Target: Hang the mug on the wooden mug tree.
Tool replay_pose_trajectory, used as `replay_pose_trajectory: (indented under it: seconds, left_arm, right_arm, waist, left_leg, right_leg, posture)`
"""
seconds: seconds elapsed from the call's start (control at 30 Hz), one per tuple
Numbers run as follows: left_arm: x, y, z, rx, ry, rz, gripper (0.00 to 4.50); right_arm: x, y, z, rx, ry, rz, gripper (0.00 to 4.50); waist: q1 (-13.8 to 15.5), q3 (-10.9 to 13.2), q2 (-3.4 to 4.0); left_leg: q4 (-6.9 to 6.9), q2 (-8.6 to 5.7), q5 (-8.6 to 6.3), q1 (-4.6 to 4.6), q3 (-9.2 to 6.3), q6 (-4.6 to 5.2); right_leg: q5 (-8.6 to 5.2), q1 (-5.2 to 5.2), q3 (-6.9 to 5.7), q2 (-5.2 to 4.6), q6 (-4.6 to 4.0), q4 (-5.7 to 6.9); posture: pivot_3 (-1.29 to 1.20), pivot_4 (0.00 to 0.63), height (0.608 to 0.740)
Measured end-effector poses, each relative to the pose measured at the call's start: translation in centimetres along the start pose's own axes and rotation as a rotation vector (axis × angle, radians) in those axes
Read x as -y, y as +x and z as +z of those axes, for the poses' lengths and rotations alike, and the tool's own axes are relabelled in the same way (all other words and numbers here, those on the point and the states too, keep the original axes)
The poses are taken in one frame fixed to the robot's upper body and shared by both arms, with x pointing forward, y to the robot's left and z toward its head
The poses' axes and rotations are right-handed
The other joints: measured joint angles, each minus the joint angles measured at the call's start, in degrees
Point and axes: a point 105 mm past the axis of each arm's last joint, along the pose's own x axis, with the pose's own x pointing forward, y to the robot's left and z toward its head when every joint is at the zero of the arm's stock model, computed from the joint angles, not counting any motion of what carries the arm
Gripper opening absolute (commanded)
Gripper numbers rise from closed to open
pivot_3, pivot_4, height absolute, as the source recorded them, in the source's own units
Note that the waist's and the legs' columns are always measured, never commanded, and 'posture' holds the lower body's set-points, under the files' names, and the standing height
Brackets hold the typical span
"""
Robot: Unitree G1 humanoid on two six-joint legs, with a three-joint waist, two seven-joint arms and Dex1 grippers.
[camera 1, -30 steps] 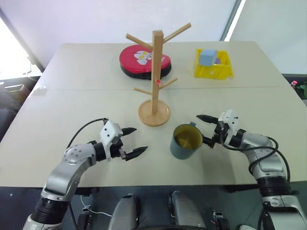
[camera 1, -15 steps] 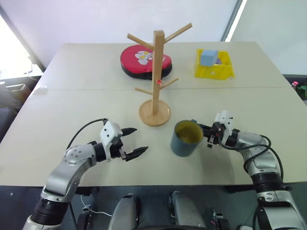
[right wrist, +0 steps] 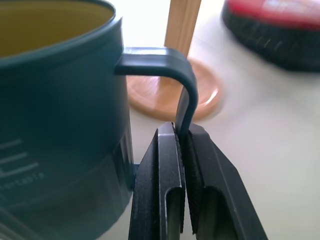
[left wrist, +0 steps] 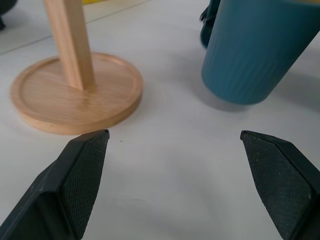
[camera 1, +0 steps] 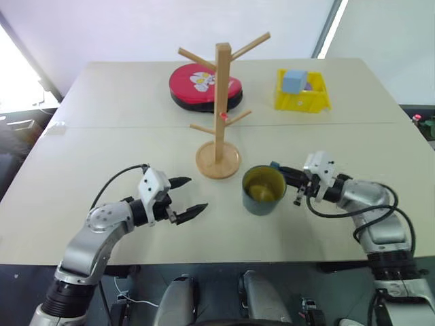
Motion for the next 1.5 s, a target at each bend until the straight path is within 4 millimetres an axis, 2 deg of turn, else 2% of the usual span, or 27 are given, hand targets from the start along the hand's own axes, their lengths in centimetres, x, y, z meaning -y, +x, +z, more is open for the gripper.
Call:
replay_pose_trajectory:
  seconds: [0.13,0.27,0.33,0.53,0.67,0.87,1.17,1.27,1.5]
  left_arm:
    - [-1.2,-0.6,0.6,0.027,0.004,0.039,4.50]
    - [-2.3,-0.6,0.6,0.023,0.012,0.049,4.50]
    - [-2.6,-0.6,0.9,0.030,0.019,0.049,4.50]
    - [-3.3,-0.5,2.7,0.084,0.046,0.052,4.50]
    - [-3.2,-0.4,2.9,0.091,0.045,0.046,4.50]
    - [-3.4,-0.5,3.5,0.113,0.046,0.043,4.50]
    - [-3.9,-1.8,5.8,0.172,0.015,0.025,4.50]
    - [-3.8,-2.6,7.5,0.189,0.032,-0.003,4.50]
    - [-3.2,-3.3,9.0,0.198,0.016,-0.048,4.50]
  right_arm:
    - [-1.2,1.3,4.5,0.039,-0.084,-0.016,0.06]
    - [-1.3,3.0,7.5,0.027,-0.124,-0.105,0.06]
    - [-1.2,3.5,8.1,0.009,-0.127,-0.151,0.06]
    - [-0.5,5.1,9.1,-0.040,-0.119,-0.265,0.06]
    - [-0.2,5.4,10.4,-0.031,-0.137,-0.302,0.06]
    - [-0.6,5.7,10.0,-0.061,-0.131,-0.291,0.06]
    - [-0.9,6.3,11.5,-0.040,-0.157,-0.280,0.06]
    - [-0.8,6.6,11.7,-0.043,-0.159,-0.289,0.06]
    - [-0.2,7.1,11.1,-0.082,-0.151,-0.322,0.06]
  waist:
    - [0.1,0.0,-0.01]
    - [0.1,0.0,-0.02]
    - [0.2,0.0,-0.04]
    - [0.0,0.0,-0.04]
    - [0.0,0.0,-0.05]
    - [0.0,0.0,-0.05]
    - [-0.2,0.0,-0.08]
    - [-0.2,0.0,-0.09]
    - [-0.2,0.0,-0.09]
  left_leg:
    - [0.02,0.01,0.01,0.00,-0.05,-0.01]
    - [0.15,-0.02,0.02,-0.04,-0.04,-0.04]
    - [0.16,-0.03,0.02,-0.06,-0.05,-0.04]
    - [0.15,-0.04,0.02,-0.10,-0.04,-0.04]
    - [0.10,-0.04,0.02,-0.09,-0.05,-0.03]
    - [0.13,-0.06,0.02,-0.09,-0.04,-0.03]
    - [0.14,-0.05,0.03,-0.06,-0.06,-0.02]
    - [0.16,-0.04,0.03,-0.05,-0.06,-0.02]
    - [0.17,-0.05,0.03,-0.05,-0.05,-0.02]
  right_leg:
    - [0.00,0.00,-0.03,0.02,0.00,0.07]
    - [-0.03,-0.01,-0.02,0.00,-0.05,0.10]
    - [-0.03,0.00,-0.02,-0.01,-0.05,0.10]
    - [-0.02,-0.06,-0.02,-0.03,-0.03,0.12]
    - [0.00,-0.08,-0.04,-0.01,-0.01,0.13]
    - [0.00,-0.07,-0.05,0.00,-0.01,0.15]
    - [0.00,-0.15,-0.07,0.06,0.01,0.40]
    - [-0.01,-0.15,-0.07,0.08,0.00,0.43]
    - [-0.01,-0.15,-0.10,0.10,0.00,0.44]
  posture:
    - [0.00,0.150,0.735]
    - [0.00,0.150,0.735]
    - [0.00,0.150,0.735]
    - [0.00,0.150,0.735]
    - [0.00,0.150,0.735]
    - [0.00,0.150,0.735]
    - [0.00,0.150,0.735]
    - [0.00,0.150,0.735]
    - [0.00,0.150,0.735]
